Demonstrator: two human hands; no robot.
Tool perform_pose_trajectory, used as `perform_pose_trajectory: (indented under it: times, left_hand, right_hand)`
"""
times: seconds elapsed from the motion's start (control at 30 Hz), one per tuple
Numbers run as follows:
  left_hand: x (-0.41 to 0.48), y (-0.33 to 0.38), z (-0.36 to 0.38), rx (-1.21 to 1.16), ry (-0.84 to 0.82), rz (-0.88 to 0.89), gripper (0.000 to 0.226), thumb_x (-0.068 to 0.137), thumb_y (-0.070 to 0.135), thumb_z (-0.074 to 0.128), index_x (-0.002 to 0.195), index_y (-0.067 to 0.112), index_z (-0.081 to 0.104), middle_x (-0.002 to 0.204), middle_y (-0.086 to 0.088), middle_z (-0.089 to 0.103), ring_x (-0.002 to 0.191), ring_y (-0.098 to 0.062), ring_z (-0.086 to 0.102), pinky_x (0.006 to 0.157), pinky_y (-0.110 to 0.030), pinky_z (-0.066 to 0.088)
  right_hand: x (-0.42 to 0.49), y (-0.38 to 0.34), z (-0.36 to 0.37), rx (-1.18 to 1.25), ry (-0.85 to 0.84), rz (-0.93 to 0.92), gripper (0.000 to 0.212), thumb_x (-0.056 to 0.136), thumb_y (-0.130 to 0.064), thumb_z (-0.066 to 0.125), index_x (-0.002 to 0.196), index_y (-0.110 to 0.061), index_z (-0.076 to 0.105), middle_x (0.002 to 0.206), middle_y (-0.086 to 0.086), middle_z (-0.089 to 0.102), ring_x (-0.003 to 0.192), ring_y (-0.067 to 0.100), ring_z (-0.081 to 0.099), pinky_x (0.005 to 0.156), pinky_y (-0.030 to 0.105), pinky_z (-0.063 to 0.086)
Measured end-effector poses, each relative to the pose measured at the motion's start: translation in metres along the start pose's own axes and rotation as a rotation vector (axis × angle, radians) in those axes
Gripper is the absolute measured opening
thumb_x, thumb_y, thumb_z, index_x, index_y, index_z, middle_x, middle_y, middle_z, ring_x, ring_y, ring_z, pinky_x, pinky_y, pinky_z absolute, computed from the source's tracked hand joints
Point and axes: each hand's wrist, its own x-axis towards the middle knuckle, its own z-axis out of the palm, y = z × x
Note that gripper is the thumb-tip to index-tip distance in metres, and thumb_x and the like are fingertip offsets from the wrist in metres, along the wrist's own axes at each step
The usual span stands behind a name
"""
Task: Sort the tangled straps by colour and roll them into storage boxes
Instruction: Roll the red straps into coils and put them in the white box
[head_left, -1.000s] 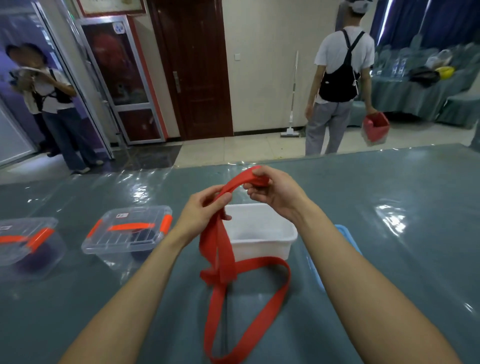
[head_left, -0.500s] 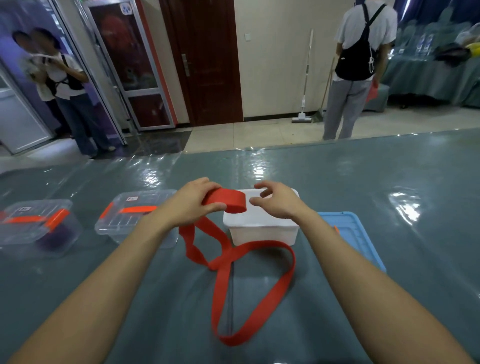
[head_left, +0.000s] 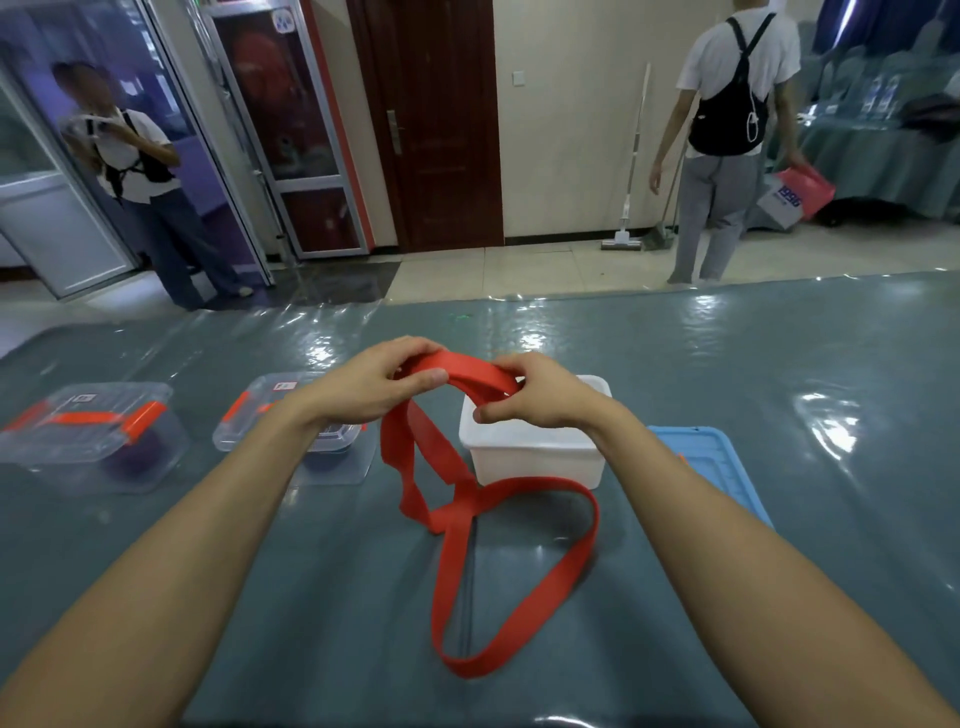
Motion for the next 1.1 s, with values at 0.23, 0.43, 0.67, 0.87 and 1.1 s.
perform_pose_trajectory:
  times: [0.23, 0.43, 0.67, 0.87, 1.1]
  left_hand:
    - [-0.006, -0.008, -0.003, 0.14, -0.133, -0.05, 0.056, 0.085, 0.043, 0.091, 0.137, 0.034, 0.074, 0.115, 0.011, 0.076, 0.105, -0.011, 0.072, 0.098, -0.031, 0.057]
    - [-0.006, -0.021, 0.005, 0.228, -0.076, -0.03, 0.052, 0.078, 0.042, 0.097, 0.126, 0.035, 0.079, 0.101, 0.019, 0.072, 0.091, 0.005, 0.065, 0.085, -0.022, 0.051]
    - [-0.008, -0.041, 0.026, -0.021, -0.08, -0.1, 0.057, 0.074, 0.04, 0.1, 0.127, 0.035, 0.078, 0.102, 0.01, 0.082, 0.096, -0.012, 0.078, 0.099, -0.041, 0.061]
    - [0.002, -0.037, 0.046, -0.451, 0.131, -0.022, 0.064, 0.074, 0.028, 0.101, 0.131, 0.023, 0.075, 0.122, -0.001, 0.081, 0.122, -0.018, 0.074, 0.114, -0.041, 0.054]
    - [0.012, -0.043, 0.031, -0.553, 0.136, -0.017, 0.059, 0.072, 0.018, 0.101, 0.126, 0.015, 0.076, 0.113, -0.011, 0.082, 0.113, -0.028, 0.078, 0.107, -0.043, 0.06]
  right_hand:
    - [-0.007, -0.009, -0.032, 0.188, -0.192, 0.052, 0.037, 0.068, -0.051, 0.097, 0.085, -0.022, 0.082, 0.075, -0.005, 0.068, 0.066, 0.01, 0.053, 0.067, 0.028, 0.046]
    - [-0.006, 0.005, -0.013, 0.421, -0.381, 0.287, 0.018, 0.098, -0.025, 0.08, 0.097, -0.009, 0.071, 0.075, 0.0, 0.061, 0.057, 0.011, 0.048, 0.059, 0.024, 0.042]
    - [0.011, -0.003, -0.002, 0.743, -0.189, 0.262, 0.008, 0.091, -0.003, 0.081, 0.095, -0.004, 0.074, 0.059, -0.003, 0.05, 0.052, 0.009, 0.029, 0.051, 0.024, 0.023]
    - [0.025, -0.013, 0.007, 0.758, -0.145, 0.237, 0.026, 0.084, -0.004, 0.088, 0.109, -0.003, 0.077, 0.065, -0.001, 0.056, 0.054, 0.011, 0.034, 0.053, 0.025, 0.028]
    - [0.033, -0.019, -0.001, 0.803, -0.105, 0.225, 0.024, 0.087, -0.02, 0.09, 0.101, -0.005, 0.079, 0.061, -0.005, 0.049, 0.054, 0.01, 0.03, 0.05, 0.024, 0.028]
